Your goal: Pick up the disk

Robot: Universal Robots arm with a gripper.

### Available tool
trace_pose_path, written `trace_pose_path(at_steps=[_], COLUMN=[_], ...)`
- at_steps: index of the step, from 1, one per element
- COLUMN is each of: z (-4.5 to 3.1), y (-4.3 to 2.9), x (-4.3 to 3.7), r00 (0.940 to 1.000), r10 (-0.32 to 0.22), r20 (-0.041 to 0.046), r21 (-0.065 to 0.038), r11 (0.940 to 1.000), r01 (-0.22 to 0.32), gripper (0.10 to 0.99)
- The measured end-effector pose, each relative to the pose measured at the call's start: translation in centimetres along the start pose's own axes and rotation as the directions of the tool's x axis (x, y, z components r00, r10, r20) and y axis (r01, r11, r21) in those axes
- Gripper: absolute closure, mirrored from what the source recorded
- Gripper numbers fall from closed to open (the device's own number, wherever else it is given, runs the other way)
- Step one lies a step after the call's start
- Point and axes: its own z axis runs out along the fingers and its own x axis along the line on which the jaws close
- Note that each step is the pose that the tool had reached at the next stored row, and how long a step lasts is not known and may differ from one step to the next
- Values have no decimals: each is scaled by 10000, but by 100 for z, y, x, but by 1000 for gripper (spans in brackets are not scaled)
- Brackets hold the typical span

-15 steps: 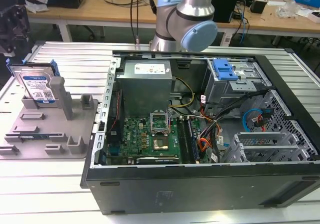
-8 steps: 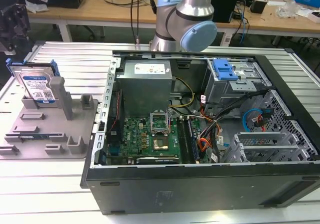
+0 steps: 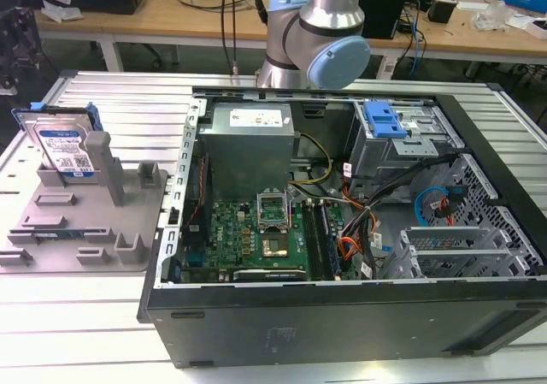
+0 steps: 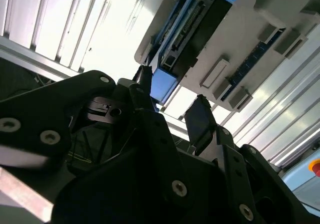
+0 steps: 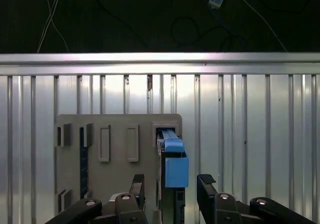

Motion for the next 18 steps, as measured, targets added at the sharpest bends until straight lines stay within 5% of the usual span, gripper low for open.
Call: trace_pose_path(at_steps=[18], z=[103], y=[-3], x=[-2], r00=[10000], r10=[-23], r20=[-37], r21=[1], r11=[10000], r01=[23], gripper=[545])
